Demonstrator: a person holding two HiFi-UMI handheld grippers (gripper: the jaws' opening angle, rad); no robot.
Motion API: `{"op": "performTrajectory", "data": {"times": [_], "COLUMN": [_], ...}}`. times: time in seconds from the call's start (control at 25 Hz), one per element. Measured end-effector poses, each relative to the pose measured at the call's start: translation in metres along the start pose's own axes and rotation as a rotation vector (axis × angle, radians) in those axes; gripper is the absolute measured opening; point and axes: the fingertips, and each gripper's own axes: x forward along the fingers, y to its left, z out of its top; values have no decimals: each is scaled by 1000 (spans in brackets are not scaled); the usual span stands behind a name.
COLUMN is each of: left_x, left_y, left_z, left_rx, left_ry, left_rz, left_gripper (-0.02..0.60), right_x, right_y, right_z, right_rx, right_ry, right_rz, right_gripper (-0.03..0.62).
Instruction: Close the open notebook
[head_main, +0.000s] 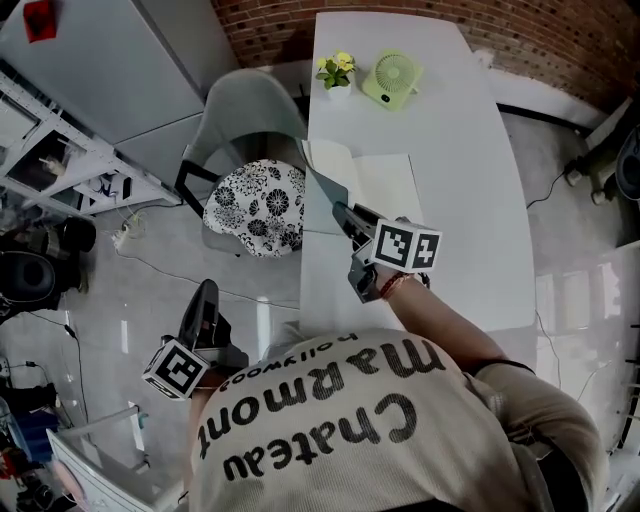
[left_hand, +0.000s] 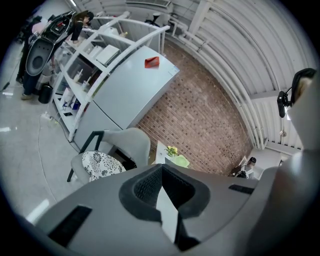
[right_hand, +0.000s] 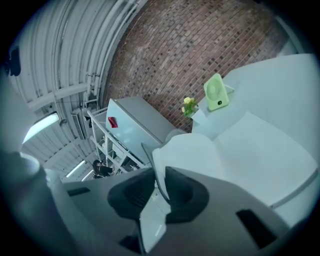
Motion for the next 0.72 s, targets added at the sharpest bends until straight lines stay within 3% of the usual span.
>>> {"op": "performTrajectory", "data": {"times": [0.4, 0.72], "left_x": [0, 12], "left_y": [-18, -39], "left_z": [-12, -22], "left_rx": [15, 28], "left_ry": [24, 47], "left_rz": [-26, -80], "left_gripper": [0, 0], "right_x": [-38, -68], "right_y": [-13, -31], "right_z": [15, 21], "right_rx": [120, 154], "right_ry": [-109, -167], "right_rz": [27, -2], "right_gripper": [64, 64]}}
